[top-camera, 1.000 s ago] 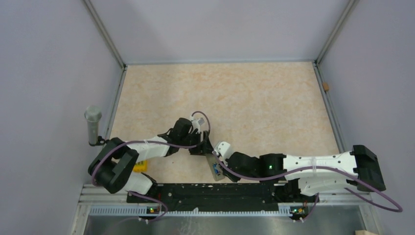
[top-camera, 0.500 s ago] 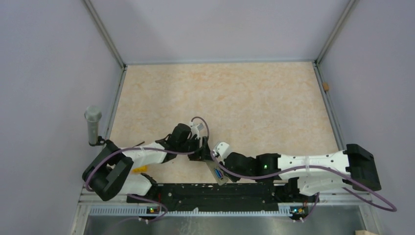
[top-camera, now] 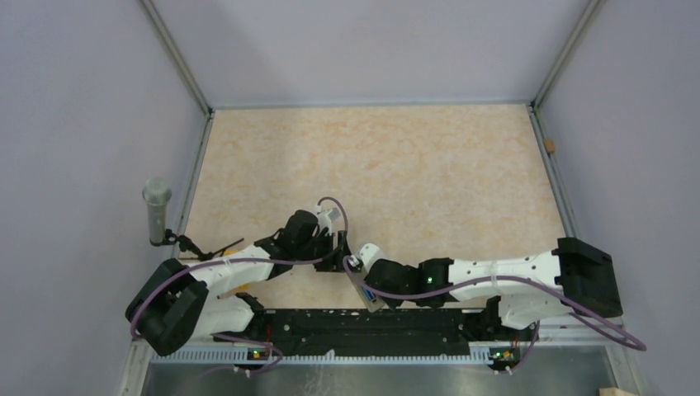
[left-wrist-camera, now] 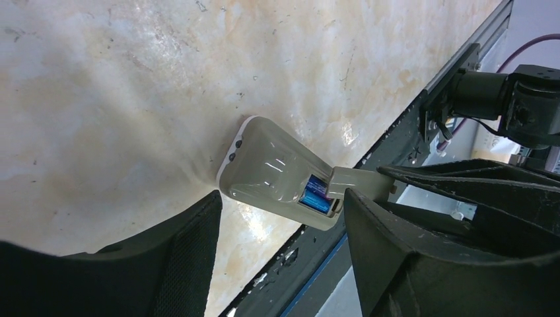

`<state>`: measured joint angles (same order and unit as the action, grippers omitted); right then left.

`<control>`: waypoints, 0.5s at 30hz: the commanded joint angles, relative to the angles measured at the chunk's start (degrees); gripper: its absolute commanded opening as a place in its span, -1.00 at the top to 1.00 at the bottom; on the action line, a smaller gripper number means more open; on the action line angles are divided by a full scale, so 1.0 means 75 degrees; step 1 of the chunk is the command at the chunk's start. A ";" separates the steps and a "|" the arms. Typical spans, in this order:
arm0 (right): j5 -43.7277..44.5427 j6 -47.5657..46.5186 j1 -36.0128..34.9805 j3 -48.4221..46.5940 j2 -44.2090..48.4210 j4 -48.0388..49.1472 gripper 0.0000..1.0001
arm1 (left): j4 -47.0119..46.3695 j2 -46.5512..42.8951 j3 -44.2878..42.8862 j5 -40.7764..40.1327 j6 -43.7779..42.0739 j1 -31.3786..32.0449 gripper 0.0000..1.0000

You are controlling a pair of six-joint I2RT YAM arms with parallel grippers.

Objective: Load the batteries into the remote control

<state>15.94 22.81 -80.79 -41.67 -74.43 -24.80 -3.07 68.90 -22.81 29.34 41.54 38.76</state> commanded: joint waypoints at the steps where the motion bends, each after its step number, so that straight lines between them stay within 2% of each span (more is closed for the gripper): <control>1: -0.0034 0.0319 0.0100 -0.0462 -0.0141 0.0207 0.99 | 0.0076 -0.0093 -0.0003 -0.0245 -0.0263 0.0035 -0.38; 6: -0.0042 0.0529 0.0103 -0.0526 -0.0268 0.0295 1.00 | 0.0091 0.0123 -0.0270 -0.0420 -0.0500 0.0023 -0.42; 15: 0.0113 0.0810 0.0098 -0.0573 -0.0404 0.0374 1.00 | -0.0175 0.0767 -0.0740 -0.0098 -0.0638 0.0029 -0.41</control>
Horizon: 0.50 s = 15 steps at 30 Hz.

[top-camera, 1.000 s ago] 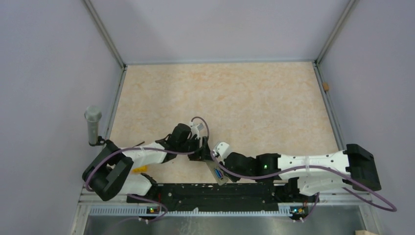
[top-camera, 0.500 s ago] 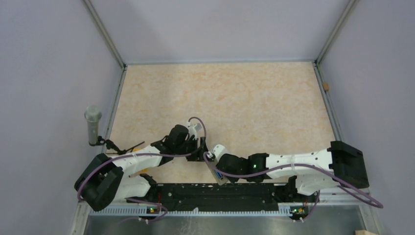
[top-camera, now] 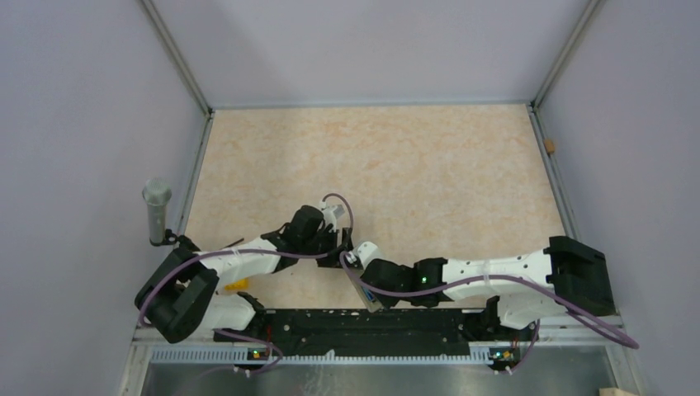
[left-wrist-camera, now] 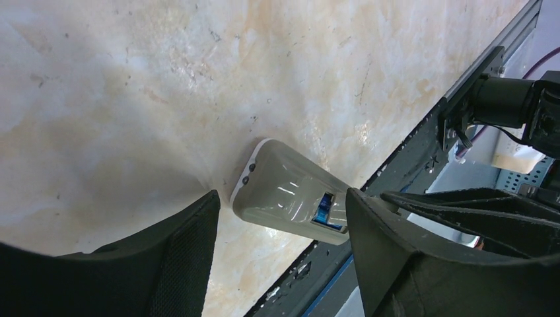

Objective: Load the batteries into the remote control

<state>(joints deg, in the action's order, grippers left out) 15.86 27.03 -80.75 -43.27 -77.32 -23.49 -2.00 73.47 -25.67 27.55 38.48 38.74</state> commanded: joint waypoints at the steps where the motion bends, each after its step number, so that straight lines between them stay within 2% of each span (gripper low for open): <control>1: 0.0128 0.0271 0.0096 -0.0360 -0.0007 0.0184 1.00 | -0.0344 0.0191 -0.0372 0.0177 -0.0235 0.0027 -0.41; 15: 0.0363 0.0504 0.0091 -0.0293 0.0118 0.0167 1.00 | -0.1480 0.0471 0.0308 0.0917 0.0228 0.0055 -0.36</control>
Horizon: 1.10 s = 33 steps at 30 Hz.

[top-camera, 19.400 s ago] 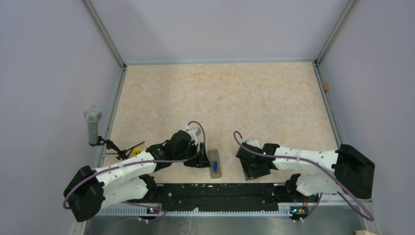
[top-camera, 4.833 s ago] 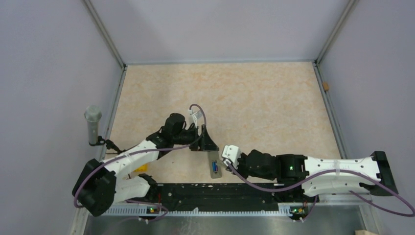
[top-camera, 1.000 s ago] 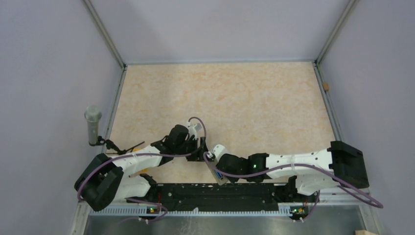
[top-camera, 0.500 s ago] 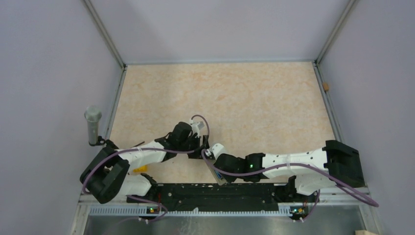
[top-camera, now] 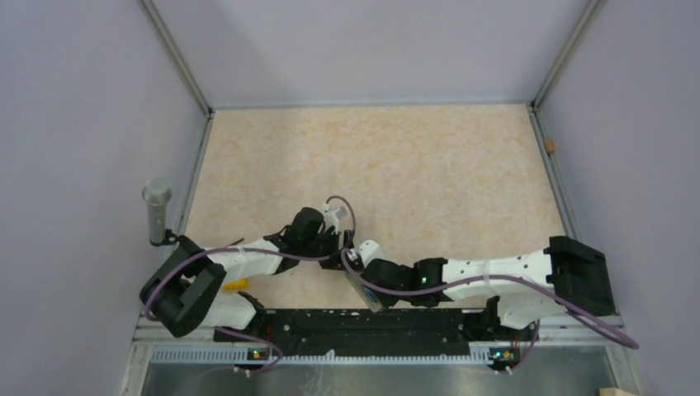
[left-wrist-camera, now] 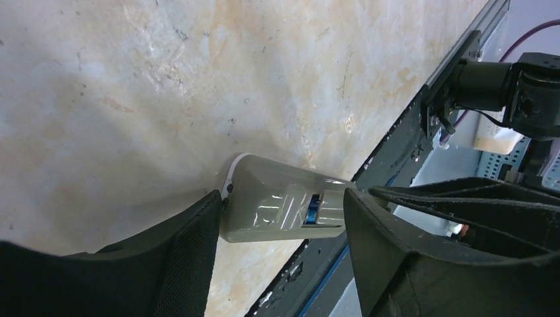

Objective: Load the batteries into the remote control

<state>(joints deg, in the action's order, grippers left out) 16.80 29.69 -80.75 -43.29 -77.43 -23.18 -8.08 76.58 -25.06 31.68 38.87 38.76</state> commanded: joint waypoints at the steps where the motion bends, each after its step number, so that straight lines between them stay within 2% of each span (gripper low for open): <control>1: 0.0242 0.0161 0.0091 -0.0287 0.0153 0.0105 1.00 | -0.0663 0.0025 0.0270 0.0359 0.0174 0.0057 -0.36; 11: 0.0258 0.0095 0.0102 -0.0252 0.0340 -0.0118 1.00 | -0.0515 -0.0411 0.0527 0.0310 0.0237 0.0099 -0.37; 22: 0.0031 -0.0465 0.0098 -0.0299 0.0489 -0.0261 1.00 | -0.0513 -0.0352 0.0510 0.0235 0.0225 0.0138 -0.37; 33: -0.0100 -0.0394 0.0099 -0.0330 0.0279 -0.0030 1.00 | -0.0446 -0.0384 0.0499 0.0181 0.0187 0.0140 -0.37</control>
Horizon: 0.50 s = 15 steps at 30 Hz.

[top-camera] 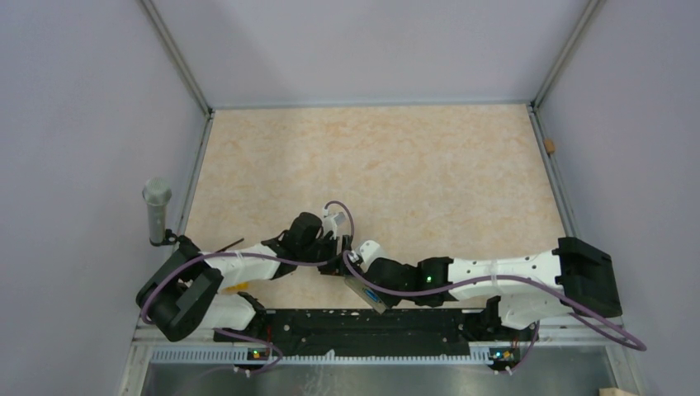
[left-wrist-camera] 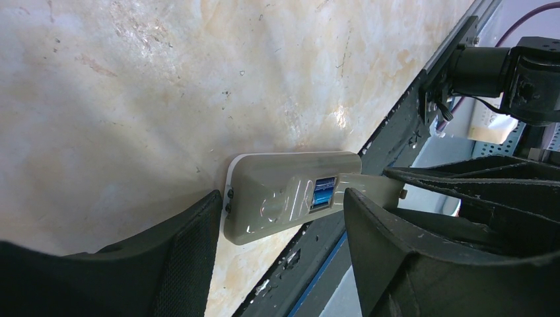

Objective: Load the batteries into the remote control

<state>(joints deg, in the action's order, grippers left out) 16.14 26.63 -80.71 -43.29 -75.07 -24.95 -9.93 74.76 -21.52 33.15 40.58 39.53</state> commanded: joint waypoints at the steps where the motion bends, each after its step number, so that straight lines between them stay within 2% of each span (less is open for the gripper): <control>1: 0.0020 0.0024 0.0088 -0.0342 -0.0078 0.0208 1.00 | -0.0199 -0.0149 0.0032 -0.0013 -0.0038 0.0035 -0.37; 15: 0.0090 0.0156 0.0107 -0.0436 -0.0439 0.0363 1.00 | -0.0208 -0.0196 0.0090 0.0033 -0.0049 0.0038 -0.38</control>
<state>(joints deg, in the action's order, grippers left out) 16.23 27.11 -80.71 -43.31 -77.82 -24.45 -9.93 74.74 -21.50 33.17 40.58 39.53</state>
